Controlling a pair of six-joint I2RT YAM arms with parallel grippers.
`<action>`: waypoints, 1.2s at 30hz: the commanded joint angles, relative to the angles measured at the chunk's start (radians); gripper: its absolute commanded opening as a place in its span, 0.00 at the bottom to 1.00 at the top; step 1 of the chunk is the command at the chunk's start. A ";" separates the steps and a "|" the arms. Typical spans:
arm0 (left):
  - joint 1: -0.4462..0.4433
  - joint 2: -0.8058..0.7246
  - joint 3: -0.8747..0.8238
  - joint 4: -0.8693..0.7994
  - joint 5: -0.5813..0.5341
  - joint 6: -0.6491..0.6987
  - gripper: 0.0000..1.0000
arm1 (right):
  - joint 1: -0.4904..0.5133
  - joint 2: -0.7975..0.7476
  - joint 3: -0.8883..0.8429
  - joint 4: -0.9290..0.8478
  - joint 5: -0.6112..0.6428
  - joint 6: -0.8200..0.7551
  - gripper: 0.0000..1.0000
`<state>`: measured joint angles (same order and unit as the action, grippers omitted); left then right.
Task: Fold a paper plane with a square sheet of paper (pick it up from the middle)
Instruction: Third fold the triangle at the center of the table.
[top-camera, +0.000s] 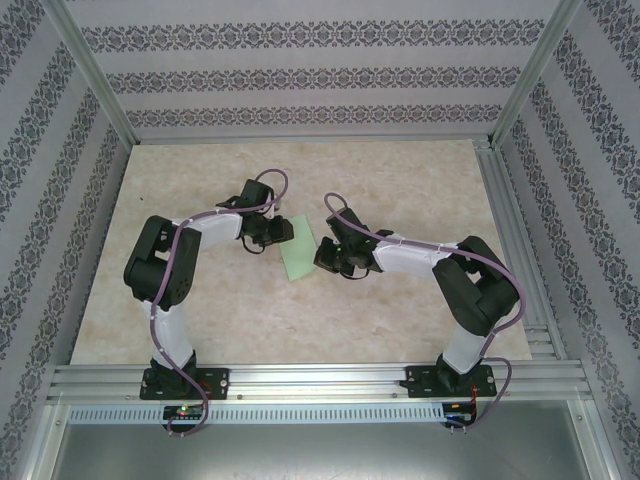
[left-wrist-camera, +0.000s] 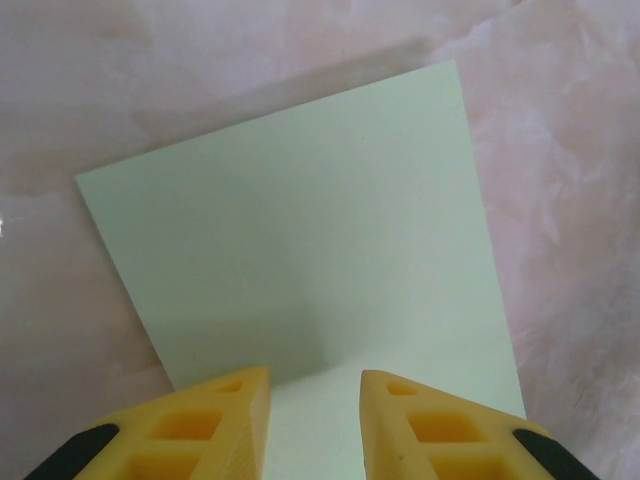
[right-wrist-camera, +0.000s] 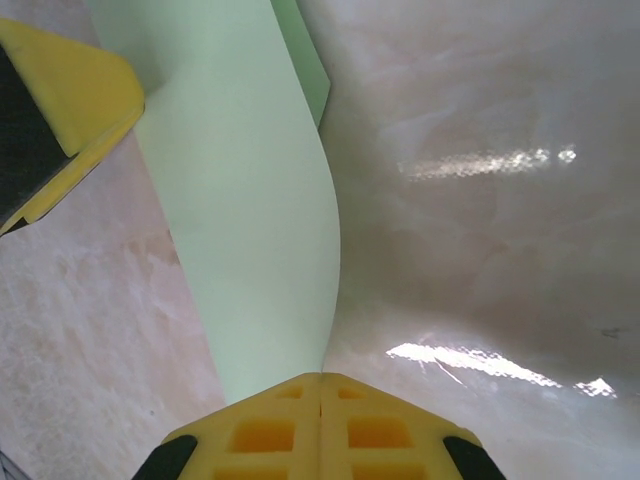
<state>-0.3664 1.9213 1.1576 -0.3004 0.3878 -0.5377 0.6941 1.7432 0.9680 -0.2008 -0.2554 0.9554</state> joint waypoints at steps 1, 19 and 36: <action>0.012 -0.003 0.000 0.013 0.087 0.029 0.30 | 0.013 -0.040 -0.001 -0.053 0.022 -0.032 0.04; 0.004 0.025 -0.063 0.002 0.069 0.033 0.26 | 0.033 0.034 0.058 0.101 -0.064 -0.012 0.06; 0.003 0.029 -0.056 -0.005 0.074 0.025 0.26 | 0.033 0.160 0.122 0.230 -0.115 0.008 0.06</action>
<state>-0.3668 1.9217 1.1088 -0.2771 0.4740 -0.5308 0.7185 1.8881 1.0615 -0.0090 -0.3542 0.9527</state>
